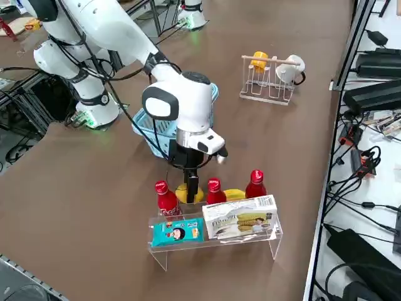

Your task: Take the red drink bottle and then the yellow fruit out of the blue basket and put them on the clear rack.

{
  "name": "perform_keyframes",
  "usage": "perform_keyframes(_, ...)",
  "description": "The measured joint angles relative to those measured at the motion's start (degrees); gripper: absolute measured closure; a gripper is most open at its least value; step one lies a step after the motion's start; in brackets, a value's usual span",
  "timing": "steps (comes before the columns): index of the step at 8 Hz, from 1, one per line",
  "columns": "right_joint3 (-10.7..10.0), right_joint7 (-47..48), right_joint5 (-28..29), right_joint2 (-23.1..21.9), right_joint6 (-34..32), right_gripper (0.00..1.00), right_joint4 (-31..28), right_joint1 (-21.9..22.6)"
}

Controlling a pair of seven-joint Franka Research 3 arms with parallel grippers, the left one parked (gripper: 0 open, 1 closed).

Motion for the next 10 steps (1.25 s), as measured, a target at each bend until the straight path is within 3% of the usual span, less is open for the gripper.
perform_keyframes(8,0.0,-0.1,-0.1,0.5,0.5,0.15,0.0,-0.2)
perform_keyframes(9,0.0,-0.1,-0.1,0.5,0.5,0.01,0.0,-0.2)
perform_keyframes(10,0.0,-0.1,-0.1,0.5,0.5,0.0,0.1,-0.2)
